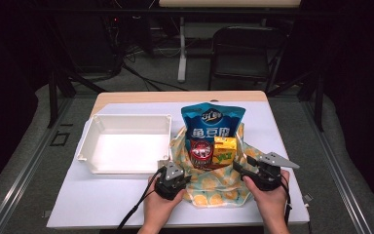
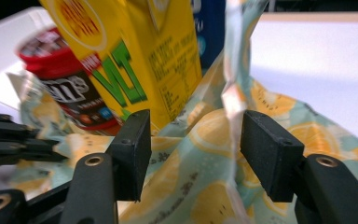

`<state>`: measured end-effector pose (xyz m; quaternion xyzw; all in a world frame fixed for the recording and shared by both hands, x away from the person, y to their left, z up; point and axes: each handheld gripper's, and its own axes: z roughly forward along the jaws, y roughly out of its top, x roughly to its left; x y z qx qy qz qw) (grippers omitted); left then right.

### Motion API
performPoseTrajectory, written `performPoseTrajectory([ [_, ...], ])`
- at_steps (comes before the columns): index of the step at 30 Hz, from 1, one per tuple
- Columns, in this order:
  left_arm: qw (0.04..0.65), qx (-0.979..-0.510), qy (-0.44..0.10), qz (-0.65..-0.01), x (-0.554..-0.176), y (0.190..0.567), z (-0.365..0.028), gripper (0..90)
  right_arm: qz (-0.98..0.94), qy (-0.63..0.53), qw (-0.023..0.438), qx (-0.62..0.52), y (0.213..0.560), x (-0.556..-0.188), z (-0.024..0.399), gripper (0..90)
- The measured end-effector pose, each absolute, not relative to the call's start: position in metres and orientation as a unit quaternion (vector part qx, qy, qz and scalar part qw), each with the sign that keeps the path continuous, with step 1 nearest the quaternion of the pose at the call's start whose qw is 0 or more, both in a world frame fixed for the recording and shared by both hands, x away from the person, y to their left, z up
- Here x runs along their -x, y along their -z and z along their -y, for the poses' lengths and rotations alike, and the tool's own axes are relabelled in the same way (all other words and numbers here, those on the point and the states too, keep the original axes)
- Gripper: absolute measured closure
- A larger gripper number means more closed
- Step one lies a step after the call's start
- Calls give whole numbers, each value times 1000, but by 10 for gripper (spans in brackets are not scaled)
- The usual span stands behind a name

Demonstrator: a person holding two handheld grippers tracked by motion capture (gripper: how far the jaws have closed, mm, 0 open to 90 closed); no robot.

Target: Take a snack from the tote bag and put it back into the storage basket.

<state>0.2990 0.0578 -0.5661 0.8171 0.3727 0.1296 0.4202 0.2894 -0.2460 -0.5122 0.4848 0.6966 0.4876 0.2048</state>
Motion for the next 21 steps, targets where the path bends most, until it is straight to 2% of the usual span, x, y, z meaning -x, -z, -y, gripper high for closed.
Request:
performPoseTrajectory([
  [2, 421, -818, -132, -369, -299, 566, -58, 820, -702, -475, 204, -491, 517, -295, 240, 454],
  [3, 423, -818, -131, -368, -298, 566, -58, 815, -712, -467, 196, -487, 519, -297, 239, 506],
  [5, 426, -818, -137, -361, -296, 566, -57, 811, -730, -467, 170, -469, 524, -299, 237, 686],
  [6, 428, -817, -139, -361, -295, 566, -57, 807, -735, -465, 163, -466, 527, -299, 235, 749],
  [8, 429, -818, -141, -356, -295, 565, -57, 801, -738, -460, 172, -463, 528, -297, 235, 875],
  [9, 430, -818, -140, -356, -295, 565, -57, 800, -738, -457, 172, -466, 527, -297, 236, 899],
  [16, 432, -823, -149, -338, -291, 565, -55, 793, -738, -415, 207, -491, 524, -292, 255, 900],
  [21, 432, -826, -133, -338, -294, 565, -56, 787, -758, -352, 207, -509, 541, -300, 264, 900],
])
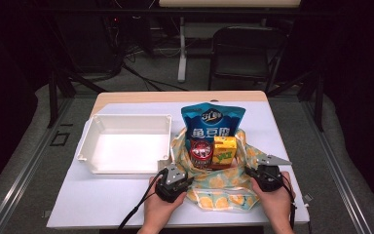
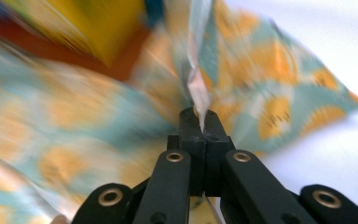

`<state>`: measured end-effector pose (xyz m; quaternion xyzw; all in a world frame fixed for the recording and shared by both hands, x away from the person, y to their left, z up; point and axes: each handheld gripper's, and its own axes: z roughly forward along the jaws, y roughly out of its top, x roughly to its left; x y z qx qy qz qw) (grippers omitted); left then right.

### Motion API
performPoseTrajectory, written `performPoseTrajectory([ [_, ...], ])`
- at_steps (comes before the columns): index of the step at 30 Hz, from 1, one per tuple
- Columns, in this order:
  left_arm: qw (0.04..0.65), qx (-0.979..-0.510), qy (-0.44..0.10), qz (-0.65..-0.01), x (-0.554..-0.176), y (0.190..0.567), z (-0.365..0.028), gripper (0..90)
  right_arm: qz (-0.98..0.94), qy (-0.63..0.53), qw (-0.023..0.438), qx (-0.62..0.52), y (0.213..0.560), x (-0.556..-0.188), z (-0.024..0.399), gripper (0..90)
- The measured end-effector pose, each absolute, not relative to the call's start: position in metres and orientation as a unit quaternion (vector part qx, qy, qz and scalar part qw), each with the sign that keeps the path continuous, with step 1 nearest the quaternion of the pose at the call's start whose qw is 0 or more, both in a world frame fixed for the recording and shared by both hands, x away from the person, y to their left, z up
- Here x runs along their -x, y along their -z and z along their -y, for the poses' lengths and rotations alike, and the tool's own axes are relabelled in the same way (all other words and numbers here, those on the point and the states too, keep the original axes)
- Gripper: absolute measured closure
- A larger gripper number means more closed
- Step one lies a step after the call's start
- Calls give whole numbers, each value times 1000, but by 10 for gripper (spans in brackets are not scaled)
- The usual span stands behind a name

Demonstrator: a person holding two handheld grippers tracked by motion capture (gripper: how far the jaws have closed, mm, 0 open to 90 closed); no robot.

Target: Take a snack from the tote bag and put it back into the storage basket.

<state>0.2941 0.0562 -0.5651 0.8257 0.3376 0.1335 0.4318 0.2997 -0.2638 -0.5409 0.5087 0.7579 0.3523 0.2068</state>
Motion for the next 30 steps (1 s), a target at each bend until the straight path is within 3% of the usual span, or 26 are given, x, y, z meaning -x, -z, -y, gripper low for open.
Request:
performPoseTrajectory([
  [3, 423, -829, -126, -344, -297, 565, -56, 830, -759, -315, 201, -533, 555, -309, 272, 900],
  [7, 412, -835, -123, -344, -298, 566, -53, 878, -731, -360, 178, -551, 556, -311, 286, 896],
  [8, 415, -834, -120, -343, -298, 566, -53, 878, -725, -376, 169, -552, 556, -309, 286, 849],
  [11, 419, -835, -114, -338, -298, 566, -55, 845, -712, -400, 198, -542, 545, -300, 290, 562],
  [13, 419, -835, -119, -336, -297, 566, -54, 829, -676, -441, 231, -543, 530, -292, 292, 481],
  [17, 420, -835, -116, -336, -298, 566, -54, 810, -643, -502, 269, -512, 499, -282, 295, 454],
  [23, 431, -829, -117, -335, -296, 566, -56, 806, -698, -490, 211, -477, 504, -305, 268, 400],
  [25, 433, -830, -119, -331, -296, 566, -57, 805, -711, -478, 183, -483, 516, -314, 260, 466],
  [28, 435, -829, -119, -332, -296, 566, -57, 808, -722, -469, 145, -487, 527, -319, 259, 717],
  [30, 435, -829, -120, -332, -295, 566, -57, 820, -720, -468, 145, -491, 530, -319, 261, 881],
])
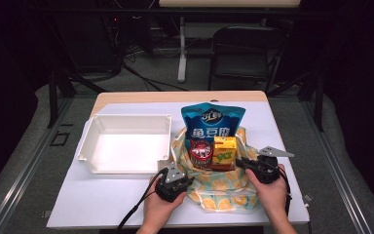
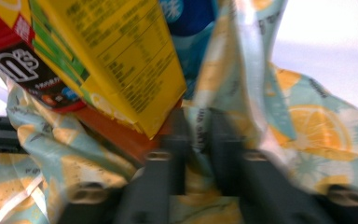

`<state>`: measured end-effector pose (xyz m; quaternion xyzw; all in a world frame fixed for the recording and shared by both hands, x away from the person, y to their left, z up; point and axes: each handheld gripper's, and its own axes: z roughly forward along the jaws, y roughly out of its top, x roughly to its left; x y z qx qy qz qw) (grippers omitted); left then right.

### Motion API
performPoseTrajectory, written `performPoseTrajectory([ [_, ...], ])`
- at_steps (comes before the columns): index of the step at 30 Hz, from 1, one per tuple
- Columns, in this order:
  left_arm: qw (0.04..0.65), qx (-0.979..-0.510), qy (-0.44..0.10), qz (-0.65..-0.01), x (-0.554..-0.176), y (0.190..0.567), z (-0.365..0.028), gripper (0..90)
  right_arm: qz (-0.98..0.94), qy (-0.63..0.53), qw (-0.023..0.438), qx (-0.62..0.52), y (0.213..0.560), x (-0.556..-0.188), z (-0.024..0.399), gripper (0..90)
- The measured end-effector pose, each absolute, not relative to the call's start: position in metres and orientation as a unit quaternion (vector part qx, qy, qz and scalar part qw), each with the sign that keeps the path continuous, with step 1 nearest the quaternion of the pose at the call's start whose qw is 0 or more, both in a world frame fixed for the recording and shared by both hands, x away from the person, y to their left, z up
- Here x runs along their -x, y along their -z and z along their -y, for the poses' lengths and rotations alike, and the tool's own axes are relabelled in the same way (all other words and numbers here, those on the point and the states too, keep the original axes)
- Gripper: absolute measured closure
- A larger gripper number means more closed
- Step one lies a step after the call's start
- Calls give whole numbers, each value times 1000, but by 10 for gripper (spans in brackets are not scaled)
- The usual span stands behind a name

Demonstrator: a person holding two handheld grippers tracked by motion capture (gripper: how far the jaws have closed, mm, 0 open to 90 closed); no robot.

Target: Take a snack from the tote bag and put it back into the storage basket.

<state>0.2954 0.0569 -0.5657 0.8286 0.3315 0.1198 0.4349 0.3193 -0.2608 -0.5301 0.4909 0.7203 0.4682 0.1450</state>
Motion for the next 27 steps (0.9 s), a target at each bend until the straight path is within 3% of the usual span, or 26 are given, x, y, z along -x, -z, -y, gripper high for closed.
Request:
performPoseTrajectory([
  [6, 435, -831, -127, -322, -294, 565, -56, 892, -712, -434, 164, -528, 532, -325, 274, 900],
  [9, 433, -832, -120, -327, -295, 565, -57, 897, -717, -400, 144, -552, 549, -335, 279, 900],
  [12, 431, -827, -115, -342, -298, 566, -58, 898, -720, -387, 123, -563, 561, -336, 282, 900],
  [18, 410, -818, -105, -389, -302, 567, -60, 899, -752, -367, 129, -532, 558, -318, 278, 900],
  [20, 402, -818, -108, -398, -302, 568, -60, 898, -753, -384, 123, -520, 556, -311, 279, 841],
  [24, 397, -819, -110, -400, -301, 567, -63, 883, -731, -420, 174, -509, 535, -290, 278, 699],
  [27, 405, -818, -121, -390, -296, 564, -65, 848, -719, -458, 219, -474, 520, -273, 273, 707],
])
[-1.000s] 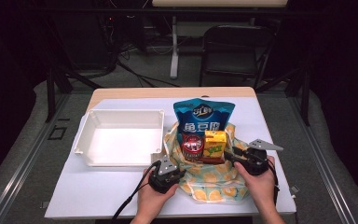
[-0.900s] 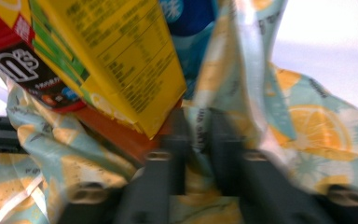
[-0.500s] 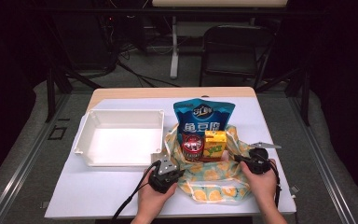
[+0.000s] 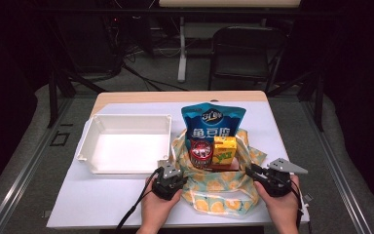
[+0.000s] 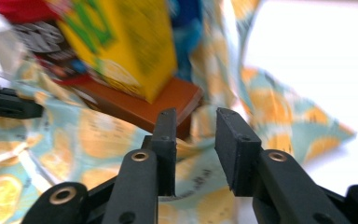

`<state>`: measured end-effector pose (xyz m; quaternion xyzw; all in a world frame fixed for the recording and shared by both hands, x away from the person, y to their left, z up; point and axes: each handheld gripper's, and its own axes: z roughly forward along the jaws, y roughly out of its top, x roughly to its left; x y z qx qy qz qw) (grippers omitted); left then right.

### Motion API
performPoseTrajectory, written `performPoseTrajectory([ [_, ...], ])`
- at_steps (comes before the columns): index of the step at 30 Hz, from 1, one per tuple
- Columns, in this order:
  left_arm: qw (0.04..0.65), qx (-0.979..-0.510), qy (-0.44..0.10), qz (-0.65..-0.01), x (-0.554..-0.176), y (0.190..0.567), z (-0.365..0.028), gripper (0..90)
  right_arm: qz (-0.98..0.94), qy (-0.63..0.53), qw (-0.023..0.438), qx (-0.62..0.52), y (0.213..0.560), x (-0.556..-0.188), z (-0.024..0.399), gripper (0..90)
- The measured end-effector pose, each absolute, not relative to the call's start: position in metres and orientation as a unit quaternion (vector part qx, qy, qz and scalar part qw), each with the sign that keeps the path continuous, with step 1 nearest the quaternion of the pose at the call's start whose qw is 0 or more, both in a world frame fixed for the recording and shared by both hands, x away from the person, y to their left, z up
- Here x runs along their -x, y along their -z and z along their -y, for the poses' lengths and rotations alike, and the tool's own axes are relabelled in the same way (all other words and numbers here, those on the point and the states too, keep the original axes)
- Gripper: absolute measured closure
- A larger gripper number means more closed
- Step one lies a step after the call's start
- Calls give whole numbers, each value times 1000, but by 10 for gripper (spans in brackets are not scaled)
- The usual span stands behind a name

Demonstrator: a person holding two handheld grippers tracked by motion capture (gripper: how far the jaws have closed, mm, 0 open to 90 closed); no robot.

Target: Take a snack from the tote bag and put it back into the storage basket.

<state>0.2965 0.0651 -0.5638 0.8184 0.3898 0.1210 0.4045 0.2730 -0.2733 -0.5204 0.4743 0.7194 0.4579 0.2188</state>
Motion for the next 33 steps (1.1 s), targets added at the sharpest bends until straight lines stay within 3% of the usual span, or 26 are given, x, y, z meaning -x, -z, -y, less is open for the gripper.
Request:
performPoseTrajectory([
  [6, 418, -813, -131, -384, -291, 552, -69, 851, -710, -489, 245, -444, 515, -270, 263, 806],
  [11, 470, -783, -123, -389, -286, 538, -76, 736, -716, -484, 219, -452, 524, -281, 252, 832],
  [19, 509, -746, -153, -401, -286, 511, -74, 592, -752, -451, 186, -443, 537, -281, 241, 900],
  [26, 465, -767, -158, -413, -297, 526, -60, 545, -786, -419, 148, -430, 552, -284, 227, 900],
  [30, 448, -767, -179, -424, -299, 535, -53, 451, -792, -413, 145, -425, 555, -285, 225, 900],
  [33, 441, -765, -193, -428, -300, 536, -49, 431, -792, -414, 142, -426, 555, -286, 227, 900],
])
